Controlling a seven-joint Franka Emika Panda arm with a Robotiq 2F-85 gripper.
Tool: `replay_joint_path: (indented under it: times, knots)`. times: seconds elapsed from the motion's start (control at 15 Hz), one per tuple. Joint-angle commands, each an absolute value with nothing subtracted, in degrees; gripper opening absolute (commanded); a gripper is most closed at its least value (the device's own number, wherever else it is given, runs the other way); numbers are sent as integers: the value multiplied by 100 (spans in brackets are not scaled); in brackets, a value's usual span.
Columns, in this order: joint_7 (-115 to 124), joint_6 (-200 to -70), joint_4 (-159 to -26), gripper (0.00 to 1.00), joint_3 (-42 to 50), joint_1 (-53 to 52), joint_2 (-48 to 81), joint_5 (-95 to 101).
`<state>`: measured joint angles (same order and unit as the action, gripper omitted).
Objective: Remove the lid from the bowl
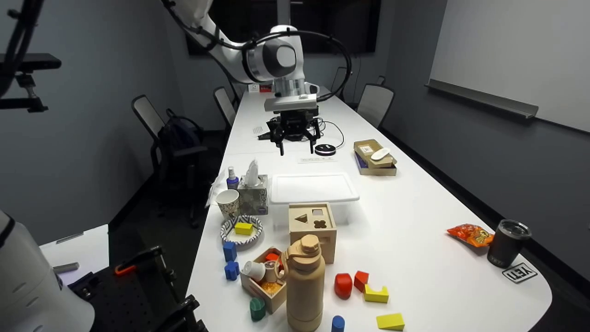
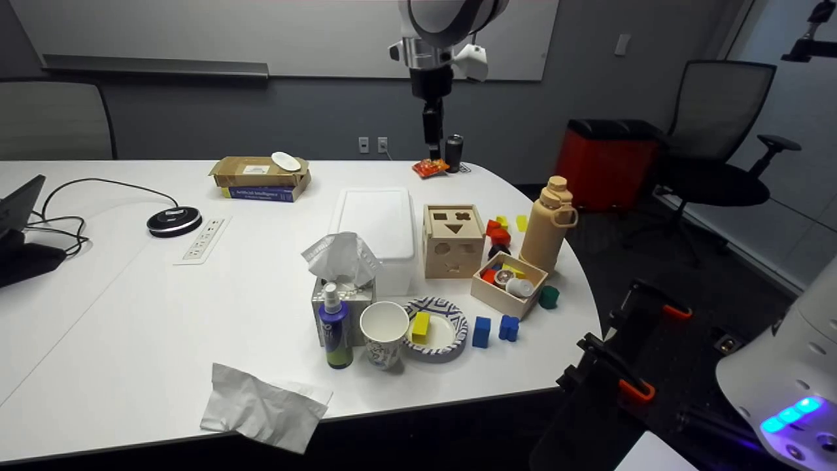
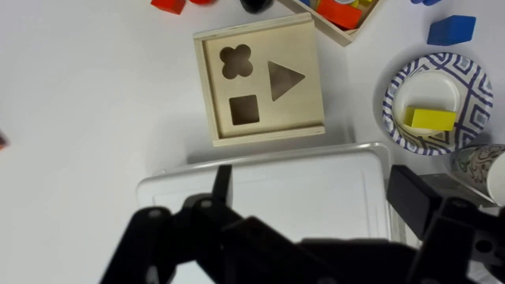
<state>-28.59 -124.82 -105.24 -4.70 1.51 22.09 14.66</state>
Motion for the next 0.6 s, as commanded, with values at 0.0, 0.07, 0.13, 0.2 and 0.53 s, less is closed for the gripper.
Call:
replay_joint_path:
  times: [0.0, 0.07, 0.13, 0.2, 0.53]
  knots:
    - [-3259, -12761, -10758, 100, -636, 47, 2214, 1442]
    - [-3244, -12869, -10835, 100, -668, 0, 2231, 1451]
    - [-3186, -13015, -10943, 100, -700, -53, 2247, 1467]
    - [-3128, -13156, -11032, 100, -720, -102, 2290, 1478]
    - [-2904, -13941, -11363, 100, -691, -331, 2712, 1650]
